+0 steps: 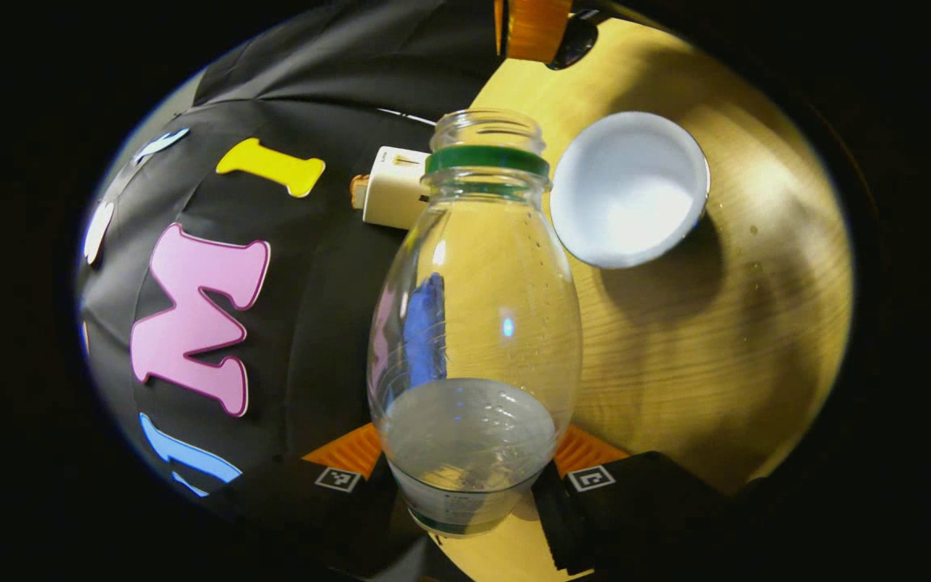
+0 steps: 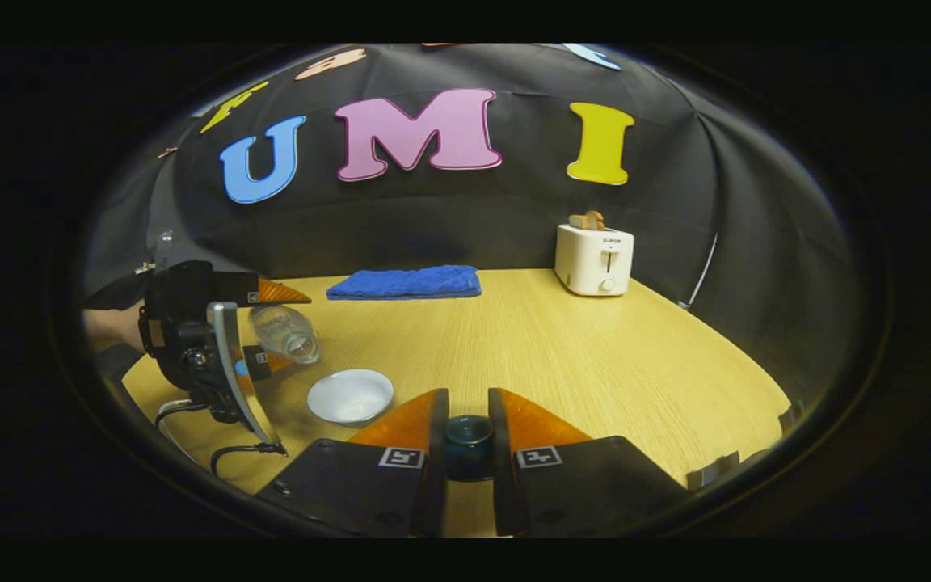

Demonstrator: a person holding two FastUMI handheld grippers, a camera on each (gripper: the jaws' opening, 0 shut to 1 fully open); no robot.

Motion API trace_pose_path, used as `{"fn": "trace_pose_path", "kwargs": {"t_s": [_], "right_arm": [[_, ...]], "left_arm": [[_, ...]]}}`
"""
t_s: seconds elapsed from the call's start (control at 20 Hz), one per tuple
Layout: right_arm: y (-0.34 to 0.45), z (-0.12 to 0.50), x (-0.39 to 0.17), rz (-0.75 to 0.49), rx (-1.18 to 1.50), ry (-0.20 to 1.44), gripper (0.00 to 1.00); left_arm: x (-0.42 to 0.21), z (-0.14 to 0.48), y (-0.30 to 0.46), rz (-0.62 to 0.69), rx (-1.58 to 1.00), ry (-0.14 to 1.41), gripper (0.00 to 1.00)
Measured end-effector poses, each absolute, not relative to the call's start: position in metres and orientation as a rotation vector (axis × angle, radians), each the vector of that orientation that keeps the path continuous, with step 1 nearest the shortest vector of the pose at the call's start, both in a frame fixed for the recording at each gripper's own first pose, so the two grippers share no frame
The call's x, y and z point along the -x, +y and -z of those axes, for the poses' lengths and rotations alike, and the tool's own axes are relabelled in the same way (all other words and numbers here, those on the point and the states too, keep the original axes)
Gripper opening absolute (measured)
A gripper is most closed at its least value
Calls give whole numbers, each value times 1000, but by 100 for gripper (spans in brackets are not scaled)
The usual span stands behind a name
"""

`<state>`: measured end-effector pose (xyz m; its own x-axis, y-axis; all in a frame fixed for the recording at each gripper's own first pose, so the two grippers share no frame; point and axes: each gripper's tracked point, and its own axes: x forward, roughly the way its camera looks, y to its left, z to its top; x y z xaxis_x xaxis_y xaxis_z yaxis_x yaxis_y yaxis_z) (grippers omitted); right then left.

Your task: Open the teacup lid with one hand, grasp the water bottle and pour water into the teacup with the other hand; after pouring, place the water bottle on the coaster and then close the teacup lid.

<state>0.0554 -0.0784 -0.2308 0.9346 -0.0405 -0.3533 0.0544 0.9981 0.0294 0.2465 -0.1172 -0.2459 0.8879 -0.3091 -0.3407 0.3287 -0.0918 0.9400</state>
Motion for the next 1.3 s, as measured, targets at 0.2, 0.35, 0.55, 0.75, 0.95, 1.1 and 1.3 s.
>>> {"fn": "trace_pose_path", "kwargs": {"t_s": [0.2, 0.35, 0.55, 0.75, 0.95, 1.1, 1.3], "right_arm": [[-75, 228, -58, 45, -45, 355, 27], [-75, 225, -59, 44, -41, 346, 27], [-72, 224, -61, 36, -57, 341, 22], [-68, 219, -61, 27, -63, 331, 27], [-67, 220, -59, 24, -69, 328, 22], [-66, 217, -59, 25, -76, 324, 22], [-67, 219, -57, 20, -88, 337, 26]], "left_arm": [[-259, 243, -118, 549, -1672, 13, 77], [-264, 239, -116, 535, -1742, -3, 78], [-268, 238, -120, 546, -1826, -28, 77], [-271, 236, -126, 574, -1903, -49, 77], [-269, 232, -131, 587, -1990, -102, 78], [-268, 226, -138, 593, -2045, -144, 78], [-268, 222, -151, 628, -2092, -203, 78]]}}
